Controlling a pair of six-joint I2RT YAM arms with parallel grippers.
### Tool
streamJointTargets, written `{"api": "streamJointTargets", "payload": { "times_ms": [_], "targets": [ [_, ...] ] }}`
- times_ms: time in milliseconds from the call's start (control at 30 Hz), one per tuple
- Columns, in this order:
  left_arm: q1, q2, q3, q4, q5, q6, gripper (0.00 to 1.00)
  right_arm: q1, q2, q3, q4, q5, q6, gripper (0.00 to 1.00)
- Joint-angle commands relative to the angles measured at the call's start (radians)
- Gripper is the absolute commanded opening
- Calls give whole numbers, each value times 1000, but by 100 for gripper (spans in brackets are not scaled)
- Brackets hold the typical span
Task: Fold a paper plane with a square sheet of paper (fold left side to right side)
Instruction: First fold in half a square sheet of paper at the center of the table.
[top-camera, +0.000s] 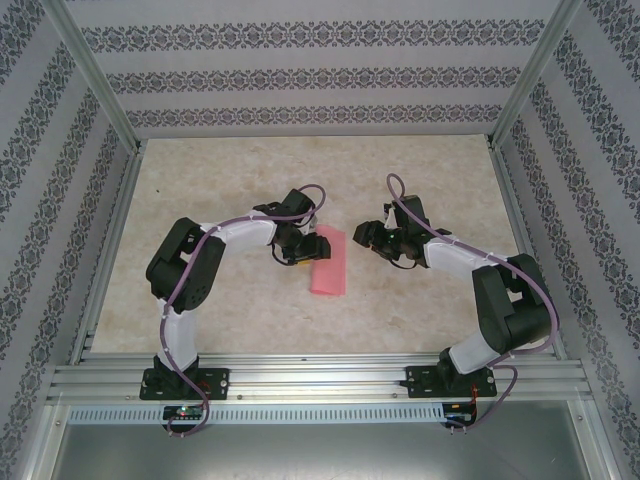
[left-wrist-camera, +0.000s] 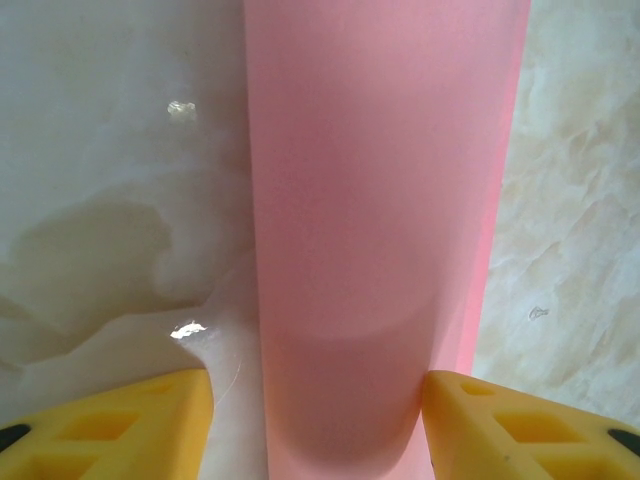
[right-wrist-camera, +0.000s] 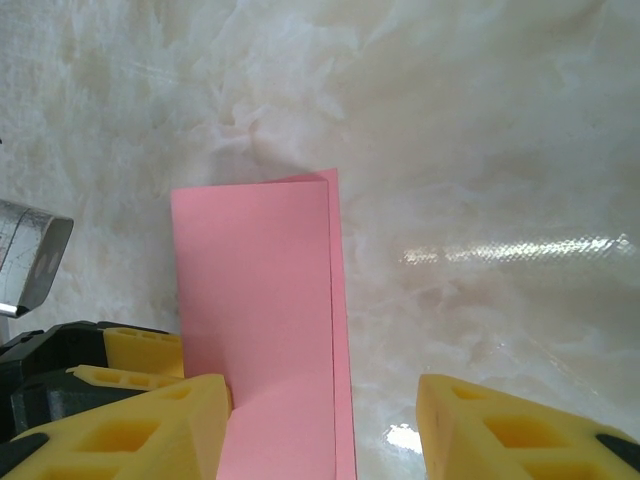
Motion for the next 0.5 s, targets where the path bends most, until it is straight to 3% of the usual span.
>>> {"api": "streamJointTargets", "payload": {
  "times_ms": [0,467],
  "targets": [
    [-13,40,23,-12,-31,-24,59,11,16,-8,24,7,7,53],
    [-18,67,52,-38,-30,-26,59,29,38,7,26,8,11,52]
  ]
}}
